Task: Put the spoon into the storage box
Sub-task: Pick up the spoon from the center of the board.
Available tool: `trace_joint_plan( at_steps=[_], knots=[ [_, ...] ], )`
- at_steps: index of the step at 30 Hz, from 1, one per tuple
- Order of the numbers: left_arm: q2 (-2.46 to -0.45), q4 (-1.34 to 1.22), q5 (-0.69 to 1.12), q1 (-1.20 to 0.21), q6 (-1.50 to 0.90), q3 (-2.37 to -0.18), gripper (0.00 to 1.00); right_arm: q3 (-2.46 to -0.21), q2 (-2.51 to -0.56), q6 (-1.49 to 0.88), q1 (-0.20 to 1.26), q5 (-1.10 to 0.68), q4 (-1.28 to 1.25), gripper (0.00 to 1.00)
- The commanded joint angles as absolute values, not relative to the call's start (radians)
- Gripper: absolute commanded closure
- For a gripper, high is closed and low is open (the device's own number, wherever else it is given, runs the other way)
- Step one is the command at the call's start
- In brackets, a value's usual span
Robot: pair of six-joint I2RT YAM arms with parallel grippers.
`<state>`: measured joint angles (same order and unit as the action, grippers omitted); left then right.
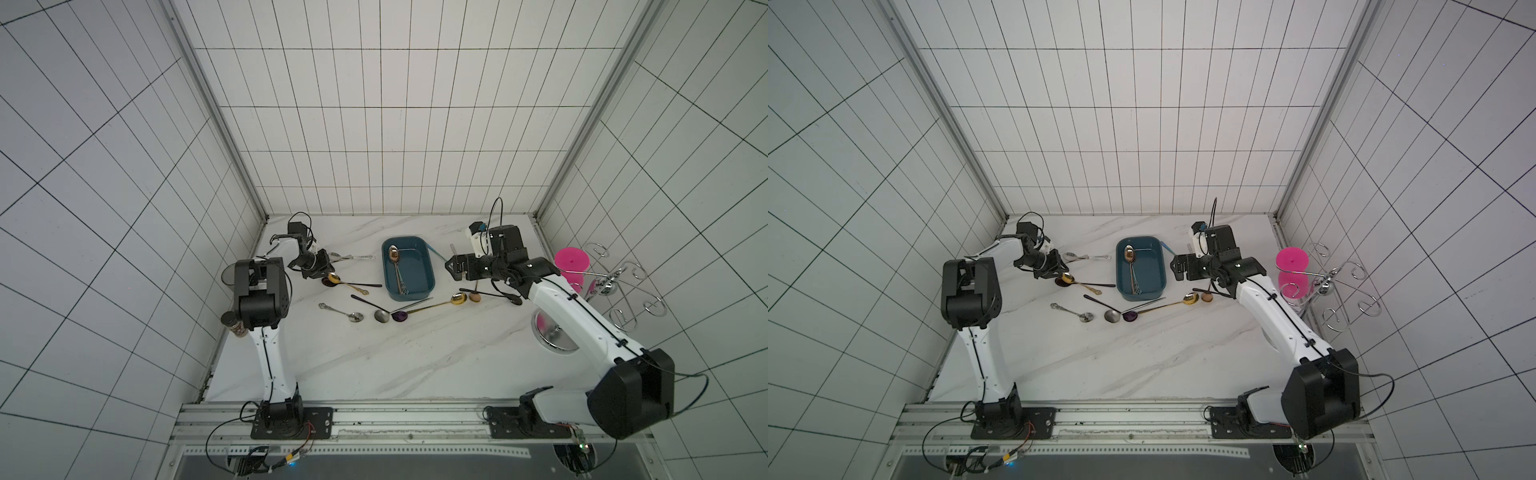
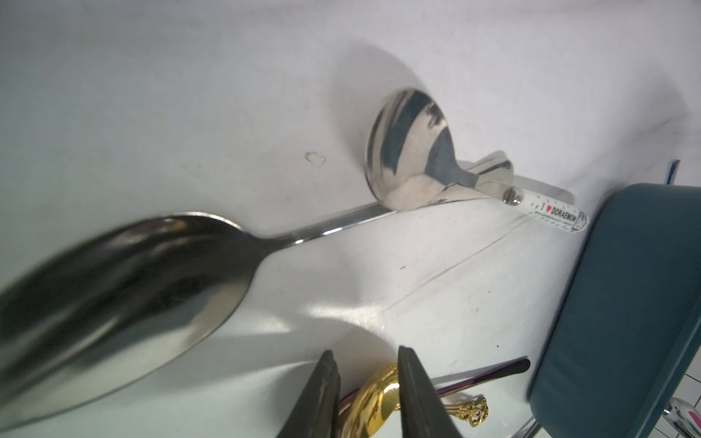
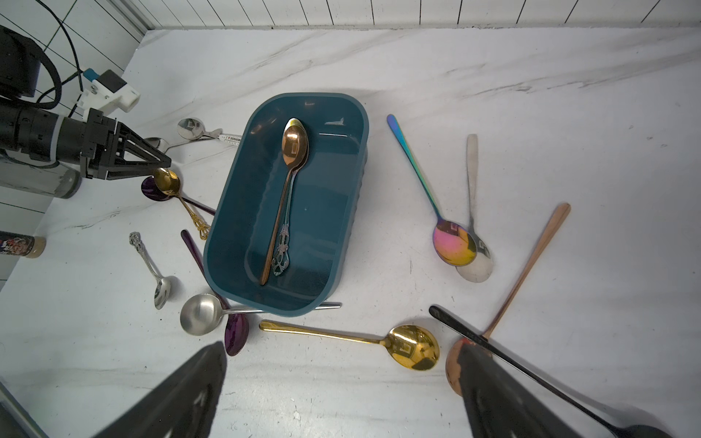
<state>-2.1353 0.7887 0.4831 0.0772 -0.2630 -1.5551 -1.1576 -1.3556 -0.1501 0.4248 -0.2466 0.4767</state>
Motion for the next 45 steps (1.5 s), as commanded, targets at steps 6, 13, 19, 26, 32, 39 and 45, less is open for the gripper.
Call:
trace_joint_plan(
  at_steps=[6,13,19,26,32,39,45],
  knots=[
    [-2.069,0.766,0.521,0.065,-0.254,-1.511,0.74,-1.183,-1.349,-0.141,0.422,-0.235,0.496,0.01],
    [-2.101,0.764,0.526,0.064,-0.261,-1.511,0.75,-1.181,-1.351,-0.141,0.423,-0.237,0.496,0.01],
    [-2.143,0.772,0.526,0.063,-0.259,-1.526,0.73,-1.183,-1.352,-0.138,0.423,-0.236,0.499,0.01],
    [-2.183,0.764,0.565,0.064,-0.255,-1.539,0.71,-1.187,-1.356,-0.137,0.423,-0.236,0.501,0.01],
    [-2.203,0.744,0.623,0.069,-0.262,-1.539,0.77,-1.186,-1.355,-0.134,0.423,-0.235,0.503,0.01],
    [-2.218,0.730,0.682,0.076,-0.269,-1.539,0.84,-1.185,-1.357,-0.134,0.423,-0.236,0.502,0.01],
    [-2.211,0.728,0.695,0.080,-0.265,-1.535,0.97,-1.183,-1.356,-0.135,0.423,-0.235,0.502,0.01]
  ],
)
